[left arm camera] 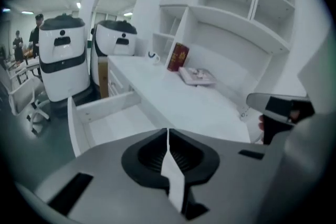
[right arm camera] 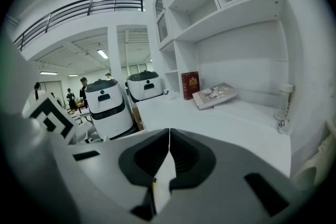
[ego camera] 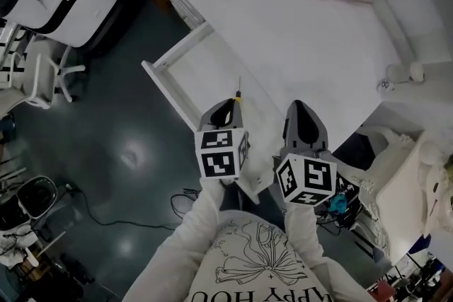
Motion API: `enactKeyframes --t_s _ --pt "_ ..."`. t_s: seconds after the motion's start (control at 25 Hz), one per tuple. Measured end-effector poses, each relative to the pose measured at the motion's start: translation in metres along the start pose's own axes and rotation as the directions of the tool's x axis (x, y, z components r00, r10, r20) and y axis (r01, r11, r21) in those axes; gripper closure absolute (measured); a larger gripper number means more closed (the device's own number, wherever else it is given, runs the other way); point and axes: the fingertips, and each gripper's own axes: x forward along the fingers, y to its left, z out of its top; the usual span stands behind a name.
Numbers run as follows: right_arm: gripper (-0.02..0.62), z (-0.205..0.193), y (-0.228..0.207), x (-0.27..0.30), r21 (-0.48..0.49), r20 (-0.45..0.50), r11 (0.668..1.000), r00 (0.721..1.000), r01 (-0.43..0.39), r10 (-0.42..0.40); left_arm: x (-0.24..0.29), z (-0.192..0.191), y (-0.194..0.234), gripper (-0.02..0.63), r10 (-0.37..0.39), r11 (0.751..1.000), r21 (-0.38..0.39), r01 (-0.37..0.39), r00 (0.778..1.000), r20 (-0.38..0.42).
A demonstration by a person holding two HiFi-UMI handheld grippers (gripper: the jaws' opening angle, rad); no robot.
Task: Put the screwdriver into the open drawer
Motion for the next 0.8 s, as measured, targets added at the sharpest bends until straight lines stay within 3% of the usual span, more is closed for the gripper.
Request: enactKeyframes --t_s 0.12,0.32,0.8 --pt "0.591 0.024 0.008 -0.012 -0.017 0.063 1.0 0.998 -0.024 0.025 -0.04 0.04 -0.011 0.594 -0.007 0.999 0.043 0.001 0.989 0.146" --pt "0.591 0.059 0.026 -0.038 -0.051 0.161 0.997 0.985 -0.059 0.066 -0.106 0.084 -0.022 0.595 -0.007 0.995 0.099 -0.027 0.945 0.327" --pt "0.591 0.125 0.057 -0.099 -0.122 0.317 0.986 0.937 -0.117 0.15 -0.231 0.128 -0.028 0.597 0.056 0.976 0.137 -0.167 0.808 0.587"
